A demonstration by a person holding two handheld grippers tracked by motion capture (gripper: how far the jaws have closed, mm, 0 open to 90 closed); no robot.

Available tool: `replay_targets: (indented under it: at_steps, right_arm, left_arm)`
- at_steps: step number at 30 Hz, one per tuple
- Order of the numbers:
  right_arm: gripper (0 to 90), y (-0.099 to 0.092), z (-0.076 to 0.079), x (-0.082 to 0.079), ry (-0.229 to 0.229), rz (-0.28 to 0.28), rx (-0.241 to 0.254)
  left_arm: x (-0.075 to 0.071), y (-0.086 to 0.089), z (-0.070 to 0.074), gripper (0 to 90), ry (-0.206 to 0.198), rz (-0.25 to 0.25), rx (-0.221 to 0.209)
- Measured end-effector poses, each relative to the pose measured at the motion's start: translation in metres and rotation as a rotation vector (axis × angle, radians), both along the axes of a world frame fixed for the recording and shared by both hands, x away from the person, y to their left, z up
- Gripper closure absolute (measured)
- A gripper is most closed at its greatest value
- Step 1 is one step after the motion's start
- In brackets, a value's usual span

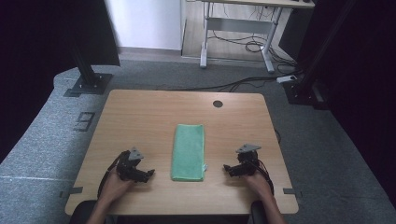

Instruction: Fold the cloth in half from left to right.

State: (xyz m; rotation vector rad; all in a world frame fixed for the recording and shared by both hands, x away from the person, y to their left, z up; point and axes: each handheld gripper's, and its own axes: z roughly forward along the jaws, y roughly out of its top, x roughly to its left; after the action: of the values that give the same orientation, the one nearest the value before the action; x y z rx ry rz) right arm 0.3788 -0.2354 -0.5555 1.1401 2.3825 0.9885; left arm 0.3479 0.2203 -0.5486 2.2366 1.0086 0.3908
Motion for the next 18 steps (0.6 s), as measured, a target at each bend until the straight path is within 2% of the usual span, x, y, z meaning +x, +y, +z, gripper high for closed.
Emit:
replay_targets:
  at_steps: [1,18]
  right_arm:
    - [0.0,-0.0005,-0.0005,-0.0001,-0.004,0.001,0.004]
    - [0.0,-0.0012,-0.0016,-0.0006,-0.014,-0.008,0.01]
  left_arm:
    - [0.0012,0.0008,-0.0002,0.0,0.012,0.004,-0.004]
    - [0.0015,0.0006,-0.0002,0.0,0.013,0.014,-0.003]
